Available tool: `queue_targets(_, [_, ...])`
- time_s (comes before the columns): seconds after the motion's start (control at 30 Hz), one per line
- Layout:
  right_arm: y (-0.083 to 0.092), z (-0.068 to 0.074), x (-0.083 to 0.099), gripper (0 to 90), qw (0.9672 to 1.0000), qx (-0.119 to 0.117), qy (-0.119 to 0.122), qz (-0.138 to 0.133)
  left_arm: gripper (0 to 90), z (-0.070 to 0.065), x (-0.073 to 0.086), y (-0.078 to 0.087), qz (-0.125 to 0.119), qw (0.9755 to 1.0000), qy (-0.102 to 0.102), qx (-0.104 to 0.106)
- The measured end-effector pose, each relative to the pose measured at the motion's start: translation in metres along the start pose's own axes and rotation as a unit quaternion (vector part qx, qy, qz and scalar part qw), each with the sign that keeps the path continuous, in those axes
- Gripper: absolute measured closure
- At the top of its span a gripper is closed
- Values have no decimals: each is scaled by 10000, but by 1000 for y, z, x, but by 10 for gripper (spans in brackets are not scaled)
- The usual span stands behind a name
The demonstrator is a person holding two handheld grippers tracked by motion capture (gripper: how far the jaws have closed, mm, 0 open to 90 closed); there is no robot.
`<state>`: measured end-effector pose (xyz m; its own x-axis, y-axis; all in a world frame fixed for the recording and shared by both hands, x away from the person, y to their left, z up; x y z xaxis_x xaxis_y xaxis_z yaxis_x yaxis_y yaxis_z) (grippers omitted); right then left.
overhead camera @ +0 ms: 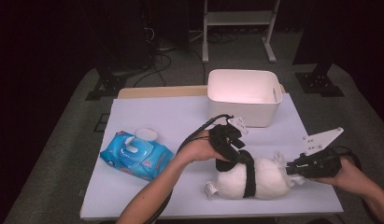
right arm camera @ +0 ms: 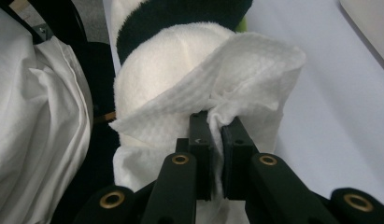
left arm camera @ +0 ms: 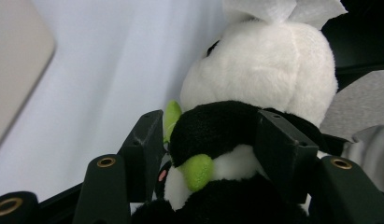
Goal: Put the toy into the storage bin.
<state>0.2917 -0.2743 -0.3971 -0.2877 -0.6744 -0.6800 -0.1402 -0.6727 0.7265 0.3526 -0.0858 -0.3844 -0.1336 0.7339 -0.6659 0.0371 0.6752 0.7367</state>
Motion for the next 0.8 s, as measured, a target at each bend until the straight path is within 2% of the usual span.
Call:
queue_targets(0.1, [-2,-1,0,839,10000,-16,-4,-7,480,2,1,-3,88,9997,76,224])
queue_targets(0.17, [-3,-1,-1,839,10000,-24,8,12,554,2,3,-5,172,9996,5,231])
queue_targets(0.2, [-3,0,-1,838,10000,-42,14,13,650,2,4,-5,241,9995,-57,214])
queue_targets(0.27, [-4,0,-2,837,10000,-49,13,-6,716,2,4,-4,270,9994,-80,200])
queue_targets(0.43, [-3,-4,-5,836,9999,29,10,-121,754,4,-1,3,133,9997,-200,-109])
queue_targets(0.6, [-9,-11,-11,838,9997,95,-6,-207,755,13,-5,20,51,9987,-220,-465])
queue_targets(0.7, [-17,-15,-18,838,9996,-13,7,-275,749,17,-3,28,133,9969,-311,-708])
queue_targets(0.8, [-25,-12,-23,840,9994,-208,74,-275,742,16,6,30,228,9961,-372,-769])
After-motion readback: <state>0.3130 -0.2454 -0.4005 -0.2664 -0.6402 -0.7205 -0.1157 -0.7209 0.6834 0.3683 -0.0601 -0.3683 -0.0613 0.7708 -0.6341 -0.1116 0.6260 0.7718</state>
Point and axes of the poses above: each handheld gripper's, and its own axes: y roughly backward along the jaws, x roughly out of its underside, z roughly to its left, the point moved 7 cm from there along -y, roughly forward along the jaws, and after that the axes turned 1 degree about -x, right-handed, at the moved point
